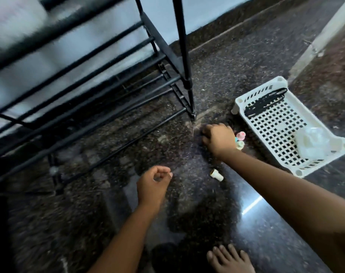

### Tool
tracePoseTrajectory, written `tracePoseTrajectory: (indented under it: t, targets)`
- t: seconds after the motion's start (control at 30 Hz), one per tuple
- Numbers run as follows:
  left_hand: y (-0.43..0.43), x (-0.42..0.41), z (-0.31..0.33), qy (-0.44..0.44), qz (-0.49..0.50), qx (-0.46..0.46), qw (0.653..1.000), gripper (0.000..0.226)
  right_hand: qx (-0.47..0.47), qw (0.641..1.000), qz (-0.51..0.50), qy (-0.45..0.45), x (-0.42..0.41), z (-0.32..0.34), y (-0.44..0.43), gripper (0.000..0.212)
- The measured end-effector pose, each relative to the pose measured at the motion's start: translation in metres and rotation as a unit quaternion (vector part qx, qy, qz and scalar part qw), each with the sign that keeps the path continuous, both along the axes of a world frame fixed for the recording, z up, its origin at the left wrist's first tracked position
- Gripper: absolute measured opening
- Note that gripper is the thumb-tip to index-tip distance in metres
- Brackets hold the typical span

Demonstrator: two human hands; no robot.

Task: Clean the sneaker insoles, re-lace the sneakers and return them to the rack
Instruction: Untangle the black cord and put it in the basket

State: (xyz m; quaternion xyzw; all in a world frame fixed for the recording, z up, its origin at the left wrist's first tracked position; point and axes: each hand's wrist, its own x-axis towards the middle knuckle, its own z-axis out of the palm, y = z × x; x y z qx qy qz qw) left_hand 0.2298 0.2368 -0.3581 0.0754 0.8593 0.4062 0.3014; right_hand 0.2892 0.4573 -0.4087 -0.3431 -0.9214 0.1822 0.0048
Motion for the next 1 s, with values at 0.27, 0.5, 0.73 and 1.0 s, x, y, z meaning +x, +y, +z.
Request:
tracePoseTrajectory:
  t: [0.27,0.5,0.73,1.0]
  targets:
    - [-0.038,-0.009,0.136,0.077,-0.080,0.054,0.992,0.015,-0.308,0.916,-0.008,0.258,-0.002,0.169,-0.059,0.023]
    - [-0.069,0.016,0.288,0.213,-0.044,0.169,0.961,0.043,-0.468,0.827,0.133,0.282,0.017,0.344,-0.135,0.023]
    - [-0.141,0.062,0.381,0.184,0.068,0.237,0.951,0.023,-0.545,0.790,0.130,0.251,0.041,0.442,-0.231,0.025]
    - [-0.210,0.076,0.407,0.113,0.137,0.243,0.953,0.012,-0.528,0.798,0.096,0.274,0.077,0.451,-0.274,0.023]
